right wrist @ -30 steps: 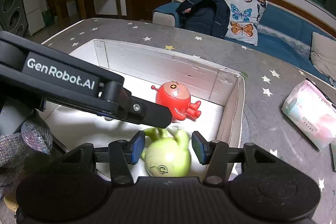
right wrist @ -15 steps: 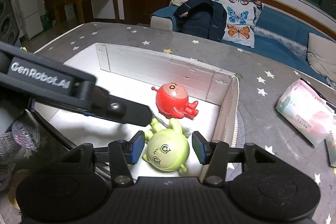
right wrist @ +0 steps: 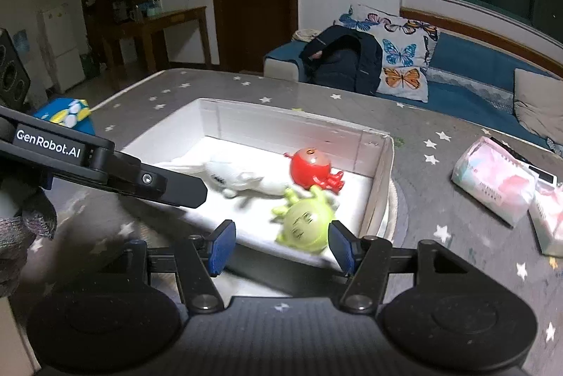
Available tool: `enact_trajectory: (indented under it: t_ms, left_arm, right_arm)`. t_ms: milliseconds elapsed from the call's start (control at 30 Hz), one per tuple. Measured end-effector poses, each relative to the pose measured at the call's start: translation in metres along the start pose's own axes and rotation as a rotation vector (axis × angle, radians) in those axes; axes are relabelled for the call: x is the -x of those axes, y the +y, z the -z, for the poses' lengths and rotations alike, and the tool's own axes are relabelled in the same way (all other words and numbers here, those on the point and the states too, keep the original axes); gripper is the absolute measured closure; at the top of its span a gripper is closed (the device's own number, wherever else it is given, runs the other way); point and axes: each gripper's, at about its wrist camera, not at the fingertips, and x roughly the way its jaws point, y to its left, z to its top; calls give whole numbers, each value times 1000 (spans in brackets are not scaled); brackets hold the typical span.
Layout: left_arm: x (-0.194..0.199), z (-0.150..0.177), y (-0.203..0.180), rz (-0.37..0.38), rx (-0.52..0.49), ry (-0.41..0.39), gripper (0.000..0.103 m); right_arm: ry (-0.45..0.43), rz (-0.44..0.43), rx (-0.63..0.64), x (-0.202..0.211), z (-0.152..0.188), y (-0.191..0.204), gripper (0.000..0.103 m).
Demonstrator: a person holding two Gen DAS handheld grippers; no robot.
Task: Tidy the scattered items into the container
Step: 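Open both grippers to release the alien toy beside the red toy, then move both grippers back down to the black-haired doll and grasp it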
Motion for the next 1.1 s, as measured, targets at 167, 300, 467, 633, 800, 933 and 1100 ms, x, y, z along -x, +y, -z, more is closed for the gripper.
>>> enact_trajectory:
  t_ms: [167,300,467,633,800,933,1100]
  left_arm:
    - [22,24,1,-10,-21,1,64]
    - [34,44,8,-41,-26,17,64]
    - [44,61,18,-54,-3,25,64]
    - [47,69,25,-61,18,29,64]
    - [43,72,30,-73,36,44,64]
    - [38,74,36,-77,54,53,64]
    - [36,74,41,-79,70,52,64]
  right_arm:
    - [-3,-46,8,19,20,21,40]
    - [4,-98,18,29,36,40,33]
    - [38,-129,23,26,52,60,32]
    - [57,-142,9,21,60,71,25]
    - [72,-131,8,12,64,79,25]
    - [80,-140,-9,7,65,80,24]
    - [83,-138,-11,4,66,80,23]
